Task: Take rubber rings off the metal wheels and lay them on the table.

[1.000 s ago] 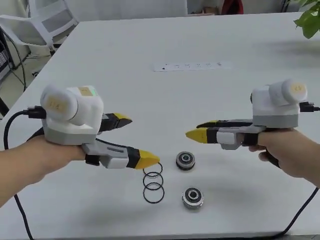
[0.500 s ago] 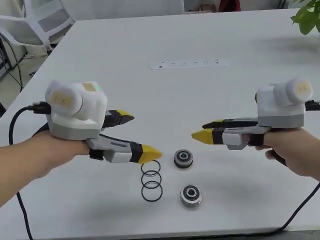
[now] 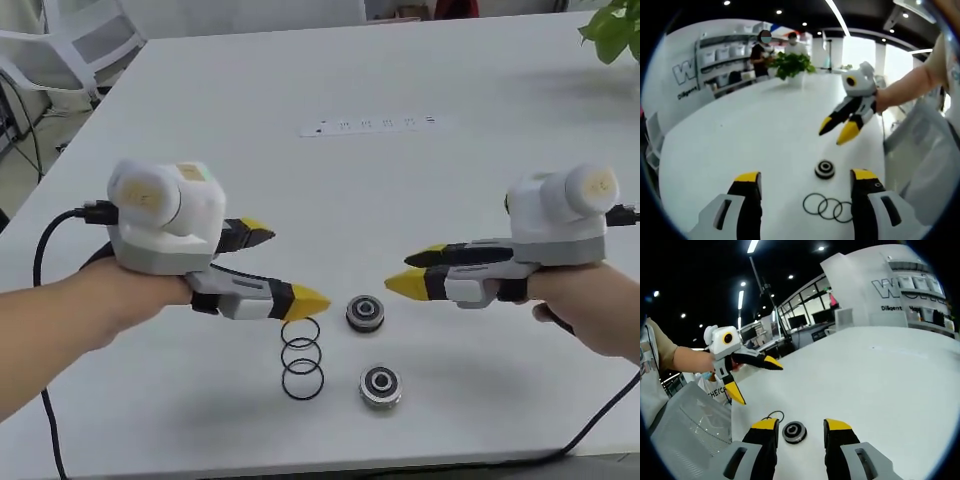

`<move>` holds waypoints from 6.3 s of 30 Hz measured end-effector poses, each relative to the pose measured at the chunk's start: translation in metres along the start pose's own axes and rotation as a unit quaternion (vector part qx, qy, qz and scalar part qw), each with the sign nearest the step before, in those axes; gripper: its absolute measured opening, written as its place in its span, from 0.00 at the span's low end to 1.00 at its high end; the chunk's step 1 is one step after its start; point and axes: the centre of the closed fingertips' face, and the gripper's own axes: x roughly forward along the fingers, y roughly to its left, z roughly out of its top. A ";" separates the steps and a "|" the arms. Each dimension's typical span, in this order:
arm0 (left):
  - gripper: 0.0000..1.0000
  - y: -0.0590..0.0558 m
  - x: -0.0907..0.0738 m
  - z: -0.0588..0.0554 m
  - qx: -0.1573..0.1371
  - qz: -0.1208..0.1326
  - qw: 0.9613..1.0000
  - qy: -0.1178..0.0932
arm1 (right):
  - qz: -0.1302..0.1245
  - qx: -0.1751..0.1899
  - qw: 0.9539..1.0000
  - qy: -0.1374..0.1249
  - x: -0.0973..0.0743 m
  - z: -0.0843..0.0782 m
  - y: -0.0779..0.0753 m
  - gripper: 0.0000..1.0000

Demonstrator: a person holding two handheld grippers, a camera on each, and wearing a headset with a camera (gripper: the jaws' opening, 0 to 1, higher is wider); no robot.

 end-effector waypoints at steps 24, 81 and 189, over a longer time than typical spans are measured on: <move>0.67 -0.008 0.019 -0.003 -0.005 -0.012 1.000 0.007 | 0.016 -0.066 0.997 0.047 0.009 -0.028 0.006 0.32; 0.40 -0.036 0.060 -0.023 0.007 -0.057 0.998 0.041 | 0.035 -0.090 0.992 0.076 0.030 -0.056 0.007 0.22; 0.13 -0.038 0.082 -0.027 0.059 -0.025 0.996 0.063 | 0.007 -0.019 0.998 0.066 0.026 -0.057 -0.004 0.00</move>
